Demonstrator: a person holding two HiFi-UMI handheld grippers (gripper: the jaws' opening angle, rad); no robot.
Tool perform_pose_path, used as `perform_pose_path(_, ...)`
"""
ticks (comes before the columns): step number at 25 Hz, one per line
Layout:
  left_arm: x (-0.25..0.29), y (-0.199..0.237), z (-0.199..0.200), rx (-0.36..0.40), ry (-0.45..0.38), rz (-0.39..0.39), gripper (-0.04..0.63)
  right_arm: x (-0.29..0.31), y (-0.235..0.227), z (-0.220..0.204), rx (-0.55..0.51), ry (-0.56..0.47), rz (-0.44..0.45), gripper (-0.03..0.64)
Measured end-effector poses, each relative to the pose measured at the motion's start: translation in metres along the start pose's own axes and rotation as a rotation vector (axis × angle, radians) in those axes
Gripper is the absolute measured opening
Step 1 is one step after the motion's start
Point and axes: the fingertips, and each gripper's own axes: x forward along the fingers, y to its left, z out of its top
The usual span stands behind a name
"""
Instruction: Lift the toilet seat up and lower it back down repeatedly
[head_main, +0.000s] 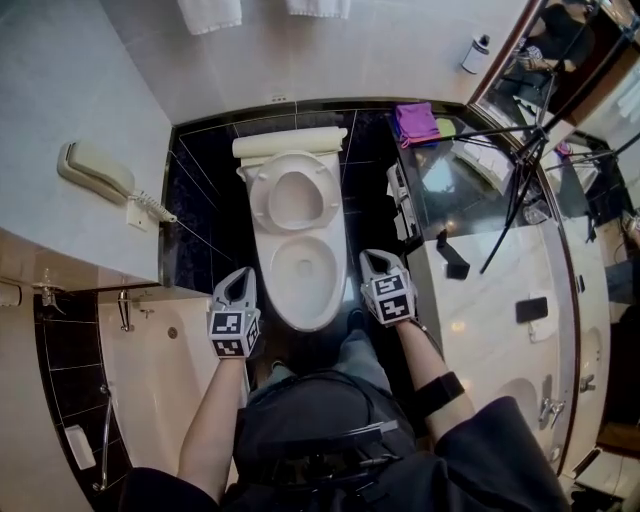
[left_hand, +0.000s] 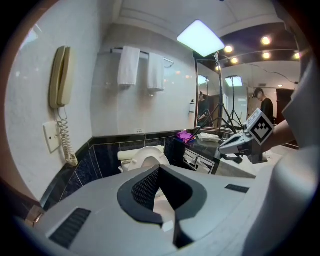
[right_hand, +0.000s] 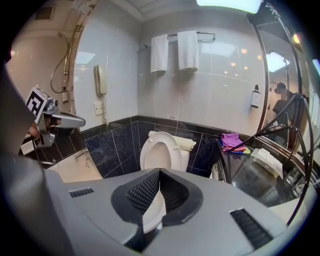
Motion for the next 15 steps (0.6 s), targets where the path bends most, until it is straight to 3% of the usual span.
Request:
perform_pose_path(5, 0.027, -0.009, 0.002, 0.031, 0.019, 0.005, 0.000, 0.035, -0.022, 0.013, -0.112, 0.026, 0.002, 0.026)
perform_pose_path(15, 0.105, -0.016, -0.001, 0.019, 0.055, 0.022, 0.000, 0.155, -0.071, 0.044, -0.318, 0.021, 0.034, 0.173)
